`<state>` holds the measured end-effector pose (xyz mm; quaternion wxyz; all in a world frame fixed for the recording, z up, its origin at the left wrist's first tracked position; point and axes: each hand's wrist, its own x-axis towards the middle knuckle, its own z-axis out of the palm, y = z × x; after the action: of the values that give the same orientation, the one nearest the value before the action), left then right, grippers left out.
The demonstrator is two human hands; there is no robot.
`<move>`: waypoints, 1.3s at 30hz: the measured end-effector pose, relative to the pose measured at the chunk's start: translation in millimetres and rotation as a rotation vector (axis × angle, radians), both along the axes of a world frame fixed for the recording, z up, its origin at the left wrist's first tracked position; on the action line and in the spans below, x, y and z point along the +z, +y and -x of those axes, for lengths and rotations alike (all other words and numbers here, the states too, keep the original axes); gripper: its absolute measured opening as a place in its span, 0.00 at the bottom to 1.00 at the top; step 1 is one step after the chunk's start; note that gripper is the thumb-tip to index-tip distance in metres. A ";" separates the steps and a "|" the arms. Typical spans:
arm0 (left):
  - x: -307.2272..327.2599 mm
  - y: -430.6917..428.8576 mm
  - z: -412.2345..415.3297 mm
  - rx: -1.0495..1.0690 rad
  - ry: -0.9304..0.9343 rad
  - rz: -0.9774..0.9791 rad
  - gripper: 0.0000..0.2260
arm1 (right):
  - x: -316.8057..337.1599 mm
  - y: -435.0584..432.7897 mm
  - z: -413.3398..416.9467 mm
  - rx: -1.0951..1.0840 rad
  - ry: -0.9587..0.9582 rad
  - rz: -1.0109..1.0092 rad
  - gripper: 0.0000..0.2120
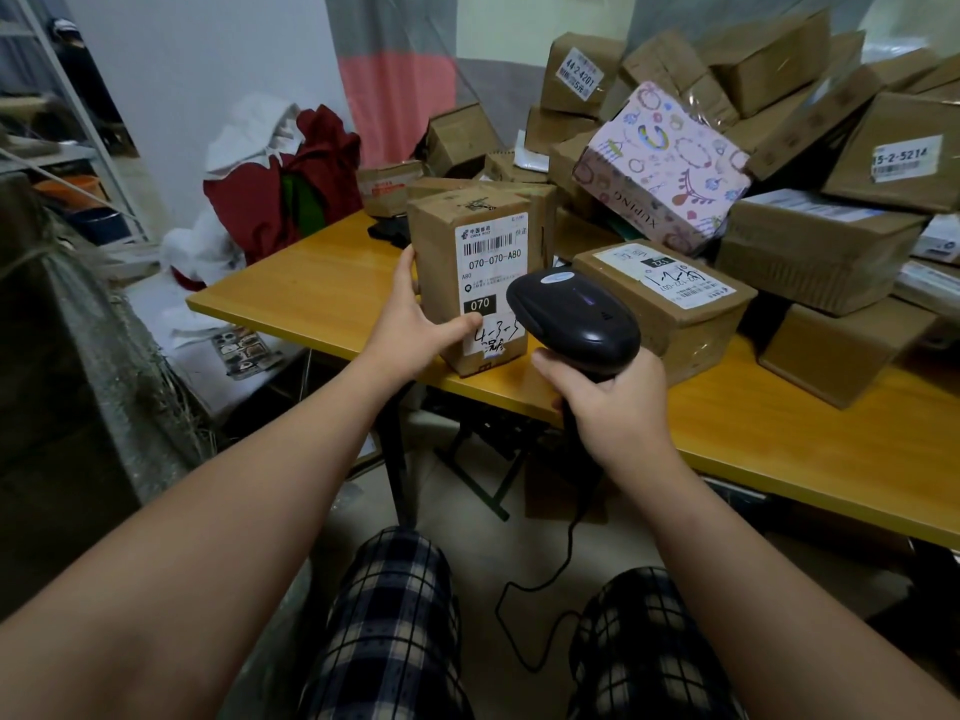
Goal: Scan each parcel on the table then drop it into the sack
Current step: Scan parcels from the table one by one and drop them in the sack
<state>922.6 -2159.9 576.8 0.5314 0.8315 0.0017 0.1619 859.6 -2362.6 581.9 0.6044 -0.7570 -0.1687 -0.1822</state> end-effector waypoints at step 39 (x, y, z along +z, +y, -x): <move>-172.6 244.7 199.8 0.466 0.496 0.360 0.45 | -170.2 293.9 11.5 0.652 0.618 0.208 0.24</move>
<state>722.9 -1915.3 404.2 0.6013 0.7161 0.3475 0.0696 848.1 -2068.7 411.7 0.5729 -0.7399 -0.2274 0.2694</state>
